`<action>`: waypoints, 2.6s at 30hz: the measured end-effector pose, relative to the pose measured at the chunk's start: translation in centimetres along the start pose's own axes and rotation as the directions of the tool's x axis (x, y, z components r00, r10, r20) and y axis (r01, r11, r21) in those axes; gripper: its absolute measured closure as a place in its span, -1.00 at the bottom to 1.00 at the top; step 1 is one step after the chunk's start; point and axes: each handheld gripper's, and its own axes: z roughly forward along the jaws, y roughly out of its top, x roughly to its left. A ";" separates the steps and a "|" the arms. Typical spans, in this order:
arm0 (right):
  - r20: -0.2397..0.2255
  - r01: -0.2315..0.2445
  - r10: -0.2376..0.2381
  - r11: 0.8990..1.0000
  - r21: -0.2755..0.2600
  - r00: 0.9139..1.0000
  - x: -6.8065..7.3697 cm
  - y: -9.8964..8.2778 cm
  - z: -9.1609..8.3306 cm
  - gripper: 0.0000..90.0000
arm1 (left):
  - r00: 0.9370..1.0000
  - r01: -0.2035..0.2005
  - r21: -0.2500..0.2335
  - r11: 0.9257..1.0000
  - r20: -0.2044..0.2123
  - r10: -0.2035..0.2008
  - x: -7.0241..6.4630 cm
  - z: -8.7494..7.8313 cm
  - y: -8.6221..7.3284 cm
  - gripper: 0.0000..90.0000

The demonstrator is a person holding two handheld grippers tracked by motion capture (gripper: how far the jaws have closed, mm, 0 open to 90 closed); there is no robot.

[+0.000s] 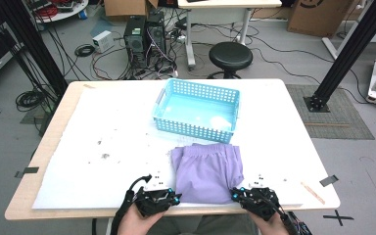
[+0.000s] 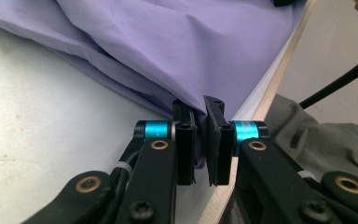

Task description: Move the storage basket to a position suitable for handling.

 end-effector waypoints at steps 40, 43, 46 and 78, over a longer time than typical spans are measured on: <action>0.218 0.071 -0.019 0.969 -0.236 0.976 -7.8 10.9 3.6 -0.41 | 0.971 0.033 -0.269 0.962 -0.219 -0.094 15.2 -2.0 7.7 -0.25; 0.195 0.061 -0.015 0.971 -0.231 0.981 -8.5 11.1 4.2 -0.50 | 0.977 0.043 -0.274 0.961 -0.191 -0.099 16.7 -1.8 7.8 -0.29; 0.185 0.046 -0.003 0.974 -0.224 0.983 -9.3 11.3 4.6 -0.51 | 0.982 0.015 -0.269 0.963 -0.175 -0.064 18.5 -1.3 7.8 -0.30; 0.115 0.061 -0.042 0.984 -0.168 0.992 -11.5 13.0 6.0 -0.27 | 0.985 -0.014 -0.228 0.974 -0.170 -0.026 21.2 1.0 8.9 0.02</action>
